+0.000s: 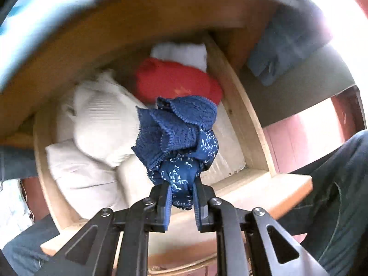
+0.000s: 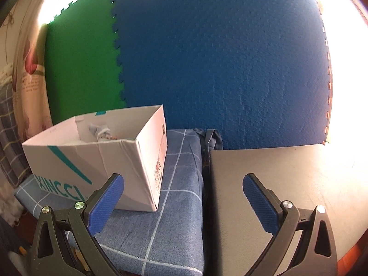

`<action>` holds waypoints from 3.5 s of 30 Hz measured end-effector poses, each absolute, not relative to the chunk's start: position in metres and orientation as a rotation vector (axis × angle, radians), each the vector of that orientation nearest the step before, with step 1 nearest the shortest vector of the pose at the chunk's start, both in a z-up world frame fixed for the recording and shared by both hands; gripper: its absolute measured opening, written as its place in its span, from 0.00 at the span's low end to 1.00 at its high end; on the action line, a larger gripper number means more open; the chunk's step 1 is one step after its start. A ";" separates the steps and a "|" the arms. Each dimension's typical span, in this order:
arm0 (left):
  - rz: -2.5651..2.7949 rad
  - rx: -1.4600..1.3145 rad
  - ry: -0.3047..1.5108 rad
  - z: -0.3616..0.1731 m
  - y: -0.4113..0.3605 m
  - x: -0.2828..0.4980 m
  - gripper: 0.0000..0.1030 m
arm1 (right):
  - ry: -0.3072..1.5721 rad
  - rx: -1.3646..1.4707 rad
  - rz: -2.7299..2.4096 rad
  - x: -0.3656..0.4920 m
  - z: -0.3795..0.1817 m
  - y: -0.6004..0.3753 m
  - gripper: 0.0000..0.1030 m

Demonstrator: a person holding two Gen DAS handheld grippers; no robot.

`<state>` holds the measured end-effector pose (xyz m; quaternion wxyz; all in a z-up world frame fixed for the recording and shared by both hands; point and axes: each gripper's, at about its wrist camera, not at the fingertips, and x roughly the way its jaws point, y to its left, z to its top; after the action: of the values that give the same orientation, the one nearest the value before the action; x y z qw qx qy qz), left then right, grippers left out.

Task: Take underwear out of drawer
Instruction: 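Lift navy underwear over the box with left gripper while right gripper returns to drawer, then hold navy underwear over box with left gripper while right gripper grasps pale pink underwear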

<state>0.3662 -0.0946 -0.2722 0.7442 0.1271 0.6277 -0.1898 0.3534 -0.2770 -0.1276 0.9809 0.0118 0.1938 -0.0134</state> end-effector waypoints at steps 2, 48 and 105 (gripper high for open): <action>-0.419 0.236 1.327 -0.258 -0.083 0.352 0.15 | 0.398 0.009 -0.031 0.354 -0.131 -0.275 1.00; -0.167 0.111 0.720 0.027 0.032 0.495 0.15 | 0.665 -0.092 0.077 0.309 -0.185 -0.216 1.00; -0.338 0.165 0.955 -0.068 0.001 0.542 0.15 | 1.360 -0.114 0.511 0.378 -0.337 0.014 0.99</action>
<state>0.5421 0.0009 -0.0678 0.8712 0.0787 0.4568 -0.1617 0.3777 0.0137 -0.3371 0.7461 -0.0521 0.6214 0.2335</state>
